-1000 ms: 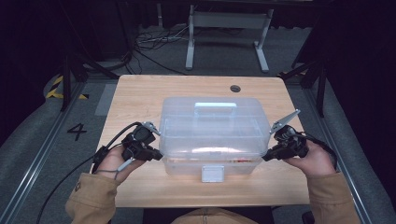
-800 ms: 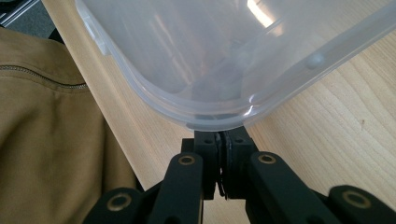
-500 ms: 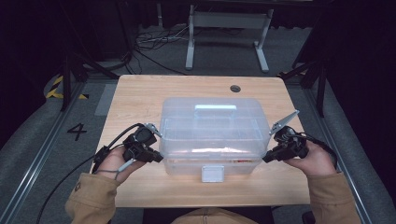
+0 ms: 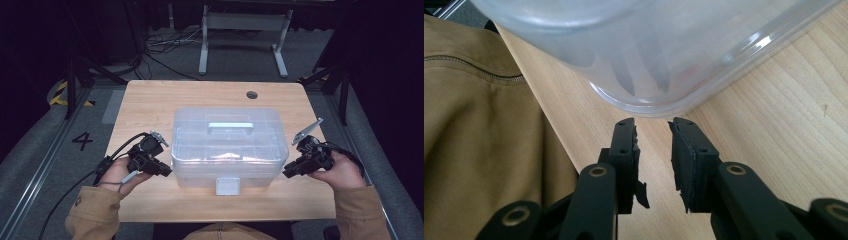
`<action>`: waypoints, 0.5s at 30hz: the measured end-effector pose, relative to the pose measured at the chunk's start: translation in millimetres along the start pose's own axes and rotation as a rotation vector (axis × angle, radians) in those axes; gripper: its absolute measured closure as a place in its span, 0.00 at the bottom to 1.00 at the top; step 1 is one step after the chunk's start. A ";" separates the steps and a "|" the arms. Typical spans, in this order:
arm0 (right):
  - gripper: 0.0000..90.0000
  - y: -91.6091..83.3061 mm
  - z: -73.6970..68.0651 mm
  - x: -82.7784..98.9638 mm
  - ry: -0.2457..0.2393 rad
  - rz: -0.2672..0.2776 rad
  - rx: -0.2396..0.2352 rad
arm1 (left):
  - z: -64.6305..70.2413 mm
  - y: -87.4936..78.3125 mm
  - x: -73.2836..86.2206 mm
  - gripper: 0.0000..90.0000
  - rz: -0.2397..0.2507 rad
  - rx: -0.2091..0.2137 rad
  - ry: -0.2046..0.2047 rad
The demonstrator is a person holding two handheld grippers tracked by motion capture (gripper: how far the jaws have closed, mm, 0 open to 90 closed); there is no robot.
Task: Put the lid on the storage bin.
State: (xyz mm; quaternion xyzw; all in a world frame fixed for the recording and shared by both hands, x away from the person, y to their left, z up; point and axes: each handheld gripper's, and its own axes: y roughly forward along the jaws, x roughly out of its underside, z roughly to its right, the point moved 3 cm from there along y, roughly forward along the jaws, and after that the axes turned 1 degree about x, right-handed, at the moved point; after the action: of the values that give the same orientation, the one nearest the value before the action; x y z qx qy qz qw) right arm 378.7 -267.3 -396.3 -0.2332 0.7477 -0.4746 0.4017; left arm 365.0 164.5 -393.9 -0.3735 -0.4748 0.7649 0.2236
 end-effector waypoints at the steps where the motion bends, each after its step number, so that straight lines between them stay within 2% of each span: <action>1: 0.78 -0.1 0.1 0.1 -0.001 0.000 0.002 | -0.7 0.3 0.2 0.89 -0.001 0.002 0.000; 8: 0.73 -2.5 1.7 1.0 0.007 0.016 0.008 | -5.2 -3.3 2.8 0.82 0.004 0.023 -0.025; 12: 0.70 -9.4 4.8 1.3 0.008 0.050 0.014 | -9.0 -11.5 9.1 0.79 0.043 0.022 -0.047; 15: 0.69 -19.3 8.9 2.6 0.016 0.105 0.015 | -12.5 -20.5 14.4 0.77 0.092 -0.002 -0.073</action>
State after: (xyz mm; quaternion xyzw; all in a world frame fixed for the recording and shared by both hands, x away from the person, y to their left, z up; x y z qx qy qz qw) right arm 383.9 -282.3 -382.1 -0.1867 0.7585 -0.4605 0.4217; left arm 365.6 190.8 -384.2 -0.3668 -0.4659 0.7870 0.1704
